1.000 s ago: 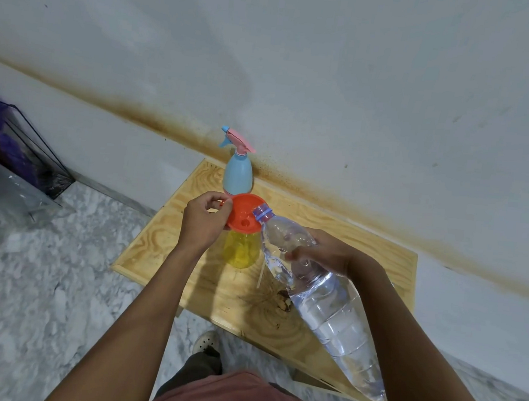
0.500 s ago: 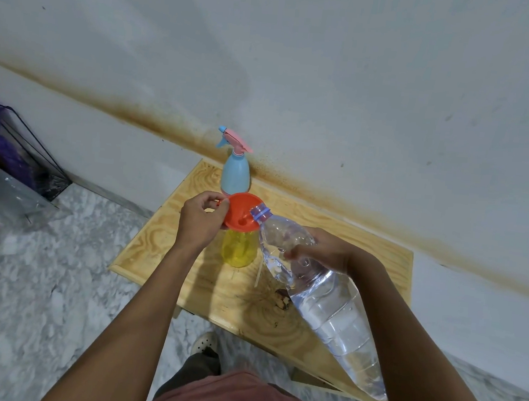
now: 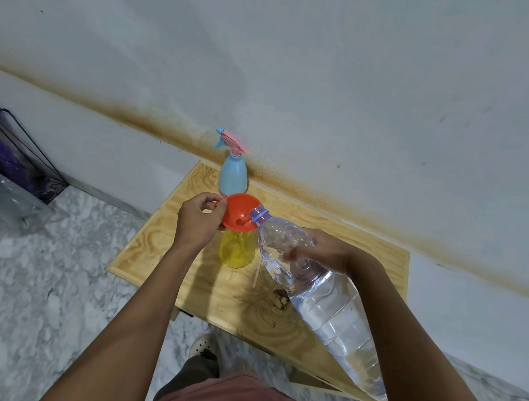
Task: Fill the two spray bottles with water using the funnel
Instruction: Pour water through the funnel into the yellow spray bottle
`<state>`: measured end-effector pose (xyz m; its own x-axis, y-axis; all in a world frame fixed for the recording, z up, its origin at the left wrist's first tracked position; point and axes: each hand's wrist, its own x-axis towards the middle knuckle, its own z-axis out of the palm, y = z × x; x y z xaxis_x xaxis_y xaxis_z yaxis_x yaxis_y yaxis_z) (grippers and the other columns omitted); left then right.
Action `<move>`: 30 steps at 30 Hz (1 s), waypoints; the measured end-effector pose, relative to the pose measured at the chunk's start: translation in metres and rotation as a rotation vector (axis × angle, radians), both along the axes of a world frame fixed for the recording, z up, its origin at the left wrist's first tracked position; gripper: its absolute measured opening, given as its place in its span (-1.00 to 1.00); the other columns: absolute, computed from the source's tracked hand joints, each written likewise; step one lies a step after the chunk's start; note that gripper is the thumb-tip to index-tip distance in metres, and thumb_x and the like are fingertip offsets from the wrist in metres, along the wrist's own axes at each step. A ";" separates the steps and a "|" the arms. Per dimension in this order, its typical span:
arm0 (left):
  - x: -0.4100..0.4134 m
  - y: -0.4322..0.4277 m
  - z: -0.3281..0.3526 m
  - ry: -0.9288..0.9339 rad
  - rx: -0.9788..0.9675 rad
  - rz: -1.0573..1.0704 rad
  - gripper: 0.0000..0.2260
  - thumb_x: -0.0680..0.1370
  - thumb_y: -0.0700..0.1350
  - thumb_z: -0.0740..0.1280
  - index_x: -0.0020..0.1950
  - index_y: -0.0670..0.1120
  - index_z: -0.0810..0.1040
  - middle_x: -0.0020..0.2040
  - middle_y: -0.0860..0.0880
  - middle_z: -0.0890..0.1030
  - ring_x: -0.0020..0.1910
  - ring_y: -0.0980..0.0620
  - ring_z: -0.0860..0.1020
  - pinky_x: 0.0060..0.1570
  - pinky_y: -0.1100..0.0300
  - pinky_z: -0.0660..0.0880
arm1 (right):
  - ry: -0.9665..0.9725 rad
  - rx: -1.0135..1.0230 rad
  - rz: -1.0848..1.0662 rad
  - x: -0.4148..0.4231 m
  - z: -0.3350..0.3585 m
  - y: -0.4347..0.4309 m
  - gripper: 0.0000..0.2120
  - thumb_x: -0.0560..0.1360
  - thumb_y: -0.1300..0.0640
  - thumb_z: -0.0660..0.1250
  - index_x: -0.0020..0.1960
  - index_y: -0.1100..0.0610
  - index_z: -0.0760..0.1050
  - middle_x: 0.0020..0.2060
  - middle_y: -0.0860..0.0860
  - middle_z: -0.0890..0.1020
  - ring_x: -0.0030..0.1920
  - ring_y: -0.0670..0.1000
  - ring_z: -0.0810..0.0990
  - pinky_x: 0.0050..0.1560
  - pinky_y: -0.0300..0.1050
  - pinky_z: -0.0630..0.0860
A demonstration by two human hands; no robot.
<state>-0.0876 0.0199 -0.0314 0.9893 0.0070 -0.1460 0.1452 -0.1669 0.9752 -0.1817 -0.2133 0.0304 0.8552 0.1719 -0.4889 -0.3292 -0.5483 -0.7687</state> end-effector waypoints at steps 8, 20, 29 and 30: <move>-0.001 0.000 0.001 -0.005 0.001 0.002 -0.88 0.55 -0.13 0.40 0.03 -0.14 0.65 -0.06 -0.14 0.61 -0.19 -0.07 0.68 -0.32 0.12 0.65 | -0.005 -0.007 0.006 0.001 0.001 0.000 -0.64 0.19 -0.27 0.41 -0.10 -0.12 0.57 -0.19 -0.03 0.68 -0.19 0.04 0.62 -0.03 0.07 0.54; 0.000 0.000 0.003 0.005 -0.008 -0.003 -0.87 0.56 -0.13 0.41 0.06 -0.14 0.64 -0.06 -0.16 0.63 -0.20 -0.12 0.70 -0.36 0.18 0.63 | 0.037 -0.014 -0.009 0.002 0.003 -0.001 -0.51 0.19 -0.26 0.43 0.03 -0.05 0.55 -0.23 0.00 0.65 -0.27 0.00 0.60 -0.13 -0.01 0.54; 0.000 0.000 0.001 0.004 -0.002 -0.002 -0.89 0.56 -0.12 0.41 0.04 -0.13 0.65 -0.01 -0.19 0.63 -0.18 -0.14 0.69 -0.36 0.17 0.63 | 0.062 -0.029 -0.014 0.000 0.011 -0.001 -0.66 0.29 -0.15 0.41 0.02 -0.05 0.54 -0.25 0.02 0.60 -0.30 -0.03 0.55 -0.29 -0.20 0.50; 0.000 0.000 0.001 0.004 -0.005 0.001 -0.89 0.56 -0.13 0.41 0.04 -0.13 0.65 -0.01 -0.19 0.63 -0.18 -0.14 0.69 -0.37 0.18 0.63 | 0.063 -0.024 -0.007 0.000 0.012 -0.001 -0.63 0.29 -0.15 0.41 0.04 -0.03 0.55 -0.24 0.03 0.59 -0.29 -0.01 0.54 -0.28 -0.19 0.48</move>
<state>-0.0879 0.0197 -0.0302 0.9887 0.0070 -0.1498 0.1489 -0.1621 0.9755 -0.1816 -0.2144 0.0425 0.8240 0.1533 -0.5454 -0.3804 -0.5639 -0.7330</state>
